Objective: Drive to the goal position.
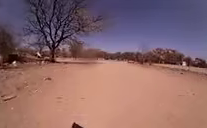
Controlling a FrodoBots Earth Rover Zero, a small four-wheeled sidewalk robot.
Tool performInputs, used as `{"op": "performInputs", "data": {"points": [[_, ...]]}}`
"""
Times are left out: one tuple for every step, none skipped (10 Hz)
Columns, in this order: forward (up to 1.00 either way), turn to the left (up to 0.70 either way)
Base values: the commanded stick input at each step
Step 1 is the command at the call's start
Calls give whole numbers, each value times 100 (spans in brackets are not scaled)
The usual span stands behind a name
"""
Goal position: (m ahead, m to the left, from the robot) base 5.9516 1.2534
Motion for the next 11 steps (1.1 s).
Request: {"op": "performInputs", "data": {"points": [[100, 0], [100, 0], [100, 0], [100, 0], [100, 0], [100, 0], [100, 0], [100, 0], [100, 0], [100, 0], [100, 0]]}}
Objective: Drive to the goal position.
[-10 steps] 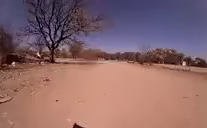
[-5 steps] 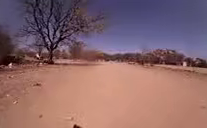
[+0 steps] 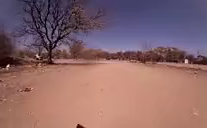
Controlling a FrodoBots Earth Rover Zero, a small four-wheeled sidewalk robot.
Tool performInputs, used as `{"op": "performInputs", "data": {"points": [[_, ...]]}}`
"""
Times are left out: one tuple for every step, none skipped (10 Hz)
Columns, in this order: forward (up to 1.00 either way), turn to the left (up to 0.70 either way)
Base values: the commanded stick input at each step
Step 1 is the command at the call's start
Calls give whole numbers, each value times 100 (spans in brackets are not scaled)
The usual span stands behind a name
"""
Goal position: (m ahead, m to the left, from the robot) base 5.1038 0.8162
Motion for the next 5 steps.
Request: {"op": "performInputs", "data": {"points": [[100, 0], [100, 0], [100, 0], [100, 0], [100, 0]]}}
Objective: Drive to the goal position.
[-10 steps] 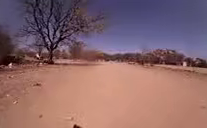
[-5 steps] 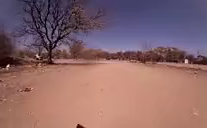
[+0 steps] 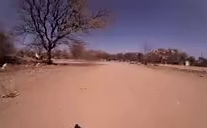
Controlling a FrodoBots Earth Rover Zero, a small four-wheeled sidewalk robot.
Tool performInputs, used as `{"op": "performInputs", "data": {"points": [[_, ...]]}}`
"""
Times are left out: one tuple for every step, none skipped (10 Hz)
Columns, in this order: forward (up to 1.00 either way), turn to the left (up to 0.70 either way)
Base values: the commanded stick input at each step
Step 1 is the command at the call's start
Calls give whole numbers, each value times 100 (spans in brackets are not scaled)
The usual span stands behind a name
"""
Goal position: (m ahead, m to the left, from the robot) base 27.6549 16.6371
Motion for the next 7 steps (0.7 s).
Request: {"op": "performInputs", "data": {"points": [[100, 0], [100, 0], [100, 0], [100, 0], [100, 0], [100, 0], [100, 0]]}}
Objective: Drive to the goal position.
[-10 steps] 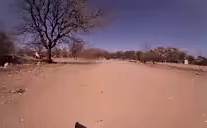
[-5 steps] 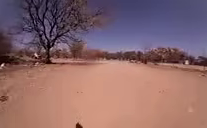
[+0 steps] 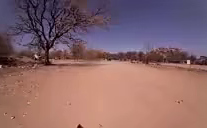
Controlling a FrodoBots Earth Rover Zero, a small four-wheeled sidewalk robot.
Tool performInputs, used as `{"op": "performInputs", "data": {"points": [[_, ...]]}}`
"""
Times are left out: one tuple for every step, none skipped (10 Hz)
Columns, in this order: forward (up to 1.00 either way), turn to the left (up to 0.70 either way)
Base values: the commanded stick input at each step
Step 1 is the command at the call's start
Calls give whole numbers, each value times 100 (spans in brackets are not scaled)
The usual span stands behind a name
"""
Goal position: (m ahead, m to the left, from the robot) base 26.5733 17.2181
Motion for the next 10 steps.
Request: {"op": "performInputs", "data": {"points": [[100, 0], [100, 0], [100, 0], [100, 0], [100, 0], [100, 0], [100, 0], [100, 0], [100, 0], [100, 0]]}}
